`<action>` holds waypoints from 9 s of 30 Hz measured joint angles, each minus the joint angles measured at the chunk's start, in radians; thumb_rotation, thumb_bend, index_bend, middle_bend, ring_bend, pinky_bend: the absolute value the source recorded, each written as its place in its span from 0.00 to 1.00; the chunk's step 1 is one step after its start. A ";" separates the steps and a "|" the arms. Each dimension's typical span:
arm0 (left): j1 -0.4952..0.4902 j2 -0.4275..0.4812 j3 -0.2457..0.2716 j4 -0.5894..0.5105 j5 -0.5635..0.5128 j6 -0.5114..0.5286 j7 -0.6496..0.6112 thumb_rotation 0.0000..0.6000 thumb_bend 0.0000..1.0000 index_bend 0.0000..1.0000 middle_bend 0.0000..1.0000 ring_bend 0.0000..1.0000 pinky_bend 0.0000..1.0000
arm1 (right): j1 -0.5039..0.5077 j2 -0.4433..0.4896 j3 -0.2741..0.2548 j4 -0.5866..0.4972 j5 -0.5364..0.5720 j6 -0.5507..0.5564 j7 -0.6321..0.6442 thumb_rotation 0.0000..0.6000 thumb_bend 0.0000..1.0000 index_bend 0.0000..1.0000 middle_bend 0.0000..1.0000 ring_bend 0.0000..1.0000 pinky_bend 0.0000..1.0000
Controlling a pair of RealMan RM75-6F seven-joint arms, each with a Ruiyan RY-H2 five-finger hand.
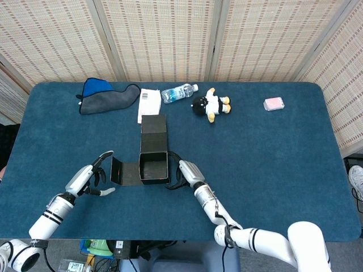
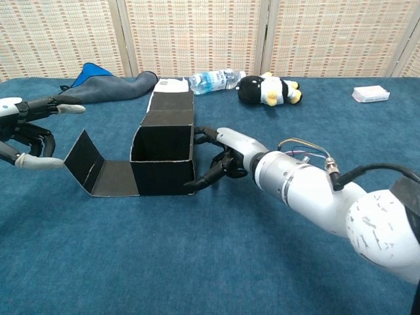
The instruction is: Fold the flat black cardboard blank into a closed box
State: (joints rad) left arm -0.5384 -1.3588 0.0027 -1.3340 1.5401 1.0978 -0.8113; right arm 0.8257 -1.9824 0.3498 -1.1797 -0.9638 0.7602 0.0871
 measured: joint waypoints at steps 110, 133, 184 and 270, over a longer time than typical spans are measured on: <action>-0.111 -0.433 -0.053 0.743 0.204 0.507 0.005 1.00 0.17 0.20 0.02 0.63 0.70 | -0.085 0.125 0.003 -0.211 -0.135 -0.036 0.430 1.00 0.35 0.38 0.42 0.76 1.00; -0.241 -0.241 0.104 0.627 0.335 0.401 0.137 1.00 0.18 0.32 0.15 0.64 0.71 | -0.053 0.104 0.012 -0.175 -0.096 -0.050 0.371 1.00 0.35 0.38 0.42 0.76 1.00; -0.294 -0.205 0.151 0.497 0.343 0.345 0.231 1.00 0.18 0.56 0.57 0.70 0.70 | -0.042 0.077 -0.023 -0.121 -0.207 -0.005 0.362 1.00 0.35 0.40 0.44 0.76 1.00; -0.001 -0.091 -0.035 -0.207 -0.154 0.053 0.378 1.00 0.17 0.00 0.00 0.55 0.69 | -0.311 0.506 -0.031 -0.527 -0.236 0.316 0.226 1.00 0.02 0.00 0.08 0.69 1.00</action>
State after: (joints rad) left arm -0.5393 -1.4500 -0.0321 -1.5410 1.3858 1.1510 -0.4332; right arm 0.5150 -1.4766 0.3186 -1.7071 -1.1999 1.0762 0.3127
